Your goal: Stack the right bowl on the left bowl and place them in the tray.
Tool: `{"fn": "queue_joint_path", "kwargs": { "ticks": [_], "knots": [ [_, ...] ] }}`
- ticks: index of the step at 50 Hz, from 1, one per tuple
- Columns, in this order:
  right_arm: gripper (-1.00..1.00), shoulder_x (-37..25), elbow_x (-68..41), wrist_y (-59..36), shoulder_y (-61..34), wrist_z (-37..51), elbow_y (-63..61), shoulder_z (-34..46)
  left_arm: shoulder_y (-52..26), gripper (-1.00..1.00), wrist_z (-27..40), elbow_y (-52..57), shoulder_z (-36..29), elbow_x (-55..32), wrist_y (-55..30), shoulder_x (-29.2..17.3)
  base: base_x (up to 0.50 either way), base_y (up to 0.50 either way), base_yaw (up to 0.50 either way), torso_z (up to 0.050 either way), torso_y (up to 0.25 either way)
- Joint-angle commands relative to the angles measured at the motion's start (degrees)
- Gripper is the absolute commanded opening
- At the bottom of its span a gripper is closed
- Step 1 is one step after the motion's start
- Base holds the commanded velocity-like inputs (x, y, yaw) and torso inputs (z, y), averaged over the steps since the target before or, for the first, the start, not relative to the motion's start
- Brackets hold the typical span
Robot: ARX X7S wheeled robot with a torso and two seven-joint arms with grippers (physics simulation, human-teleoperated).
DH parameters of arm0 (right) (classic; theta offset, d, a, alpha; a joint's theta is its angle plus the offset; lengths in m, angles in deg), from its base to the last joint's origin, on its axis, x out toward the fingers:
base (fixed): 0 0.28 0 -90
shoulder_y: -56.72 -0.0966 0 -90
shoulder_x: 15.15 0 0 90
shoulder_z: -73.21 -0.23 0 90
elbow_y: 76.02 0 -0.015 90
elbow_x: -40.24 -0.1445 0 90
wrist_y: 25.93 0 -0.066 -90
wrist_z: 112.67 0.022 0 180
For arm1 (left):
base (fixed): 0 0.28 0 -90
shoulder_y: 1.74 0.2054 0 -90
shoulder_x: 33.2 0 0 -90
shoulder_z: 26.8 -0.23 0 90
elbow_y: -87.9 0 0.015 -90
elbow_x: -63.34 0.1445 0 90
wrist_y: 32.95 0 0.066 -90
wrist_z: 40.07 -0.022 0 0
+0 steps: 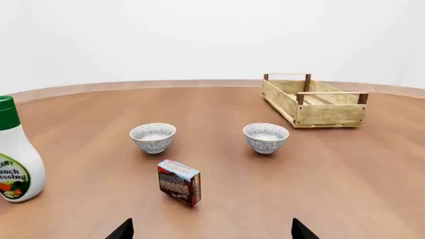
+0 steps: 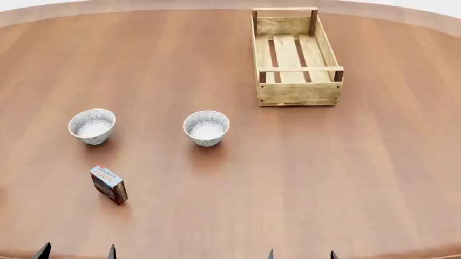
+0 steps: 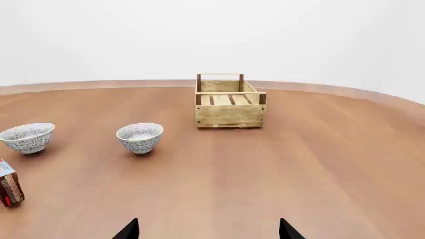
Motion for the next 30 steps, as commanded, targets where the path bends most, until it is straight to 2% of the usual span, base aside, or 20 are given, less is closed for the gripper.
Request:
{"fn": "queue_joint_path", "kwargs": {
  "ticks": [1,3,8,15,21,30],
  "knots": [
    [1.0,-0.9,-0.8,0.2,-0.1,1.1,0.2,1.2,-0.1,1.0,1.1,-0.1,-1.0,-0.8,0.0,-0.9,0.0,0.0,0.0,0.0,0.0],
    [1.0,-1.4,-1.4,0.3,0.0,1.6,0.0,1.8,0.1,1.0,1.3,0.9,-2.1,-0.7,-2.1,-1.7,0.0,0.0,0.0,0.0,0.0],
    [1.0,-2.3,-1.2,0.9,0.5,3.0,-0.7,3.0,0.4,1.0,2.0,-2.3,-2.3,-2.4,3.1,-2.2,0.0,0.0,0.0,0.0,0.0],
    [1.0,-2.6,-2.4,2.4,3.4,5.9,-3.6,2.2,2.2,1.0,3.5,0.1,-3.5,-2.7,3.0,-2.9,0.0,0.0,0.0,0.0,0.0],
    [1.0,-2.9,-5.9,2.5,4.8,6.9,-8.8,1.4,4.4,1.0,4.8,7.3,-3.7,-3.9,0.1,-3.5,0.0,0.0,0.0,0.0,0.0],
    [1.0,-5.0,-7.1,-4.6,5.6,8.4,-23.3,2.0,6.4,1.0,6.5,21.0,-4.8,-4.1,-5.2,-4.6,0.0,0.0,0.0,0.0,0.0]
  ]
}}
